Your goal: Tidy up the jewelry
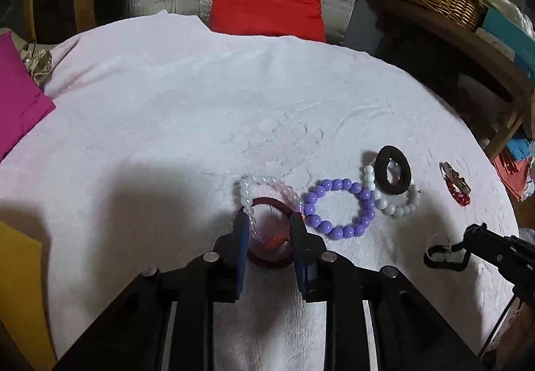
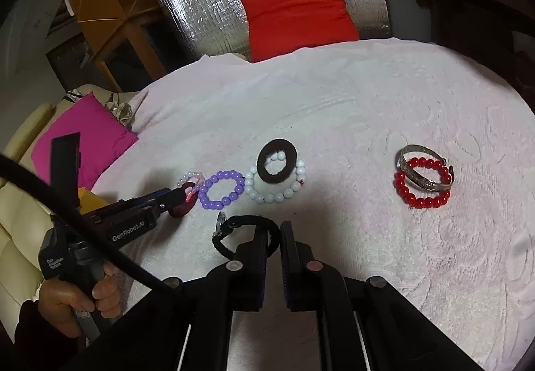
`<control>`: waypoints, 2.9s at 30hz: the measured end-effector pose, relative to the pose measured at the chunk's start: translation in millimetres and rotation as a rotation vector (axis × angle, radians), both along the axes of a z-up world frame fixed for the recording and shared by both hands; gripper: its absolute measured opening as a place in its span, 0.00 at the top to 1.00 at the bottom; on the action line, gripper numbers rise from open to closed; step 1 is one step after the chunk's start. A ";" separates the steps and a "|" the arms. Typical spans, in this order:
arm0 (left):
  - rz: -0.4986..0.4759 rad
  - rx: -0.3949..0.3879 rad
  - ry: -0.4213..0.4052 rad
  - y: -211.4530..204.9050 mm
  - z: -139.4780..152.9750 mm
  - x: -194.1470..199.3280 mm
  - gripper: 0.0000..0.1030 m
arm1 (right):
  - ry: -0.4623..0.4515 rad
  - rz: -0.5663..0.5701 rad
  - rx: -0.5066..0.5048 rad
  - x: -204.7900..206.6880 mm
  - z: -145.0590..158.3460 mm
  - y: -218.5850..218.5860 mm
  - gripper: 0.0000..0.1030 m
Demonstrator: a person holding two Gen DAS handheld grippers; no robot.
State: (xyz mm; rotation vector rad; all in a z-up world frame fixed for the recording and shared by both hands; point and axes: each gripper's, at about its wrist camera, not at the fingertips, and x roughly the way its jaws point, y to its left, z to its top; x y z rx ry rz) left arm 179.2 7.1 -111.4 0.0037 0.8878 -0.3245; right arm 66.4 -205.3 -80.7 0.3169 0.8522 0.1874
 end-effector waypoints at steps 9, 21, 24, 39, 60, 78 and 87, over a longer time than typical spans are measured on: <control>-0.059 -0.037 -0.034 -13.5 4.3 -5.1 0.91 | 0.006 -0.013 -0.006 -1.6 -1.7 -8.4 0.92; -0.004 -0.058 0.017 -4.7 2.1 3.2 0.91 | 0.004 -0.030 -0.003 -5.1 0.7 -16.3 0.92; -0.024 -0.053 0.034 -12.2 -0.4 7.0 0.87 | 0.009 -0.035 -0.001 -4.7 -0.8 -18.0 0.92; -0.005 -0.075 -0.006 -5.6 9.0 -3.7 0.91 | -0.017 -0.034 -0.001 -7.9 8.4 -17.4 0.92; 0.206 -0.216 -0.253 132.1 107.3 -101.6 0.93 | -0.115 0.047 0.047 -19.7 40.5 68.1 0.92; 0.855 -0.073 -0.068 293.6 62.7 -172.0 0.53 | -0.006 0.489 0.060 31.3 54.5 335.6 0.73; 0.743 0.112 -0.200 236.4 75.2 -152.9 0.47 | -0.075 0.353 0.064 18.9 57.7 261.6 0.68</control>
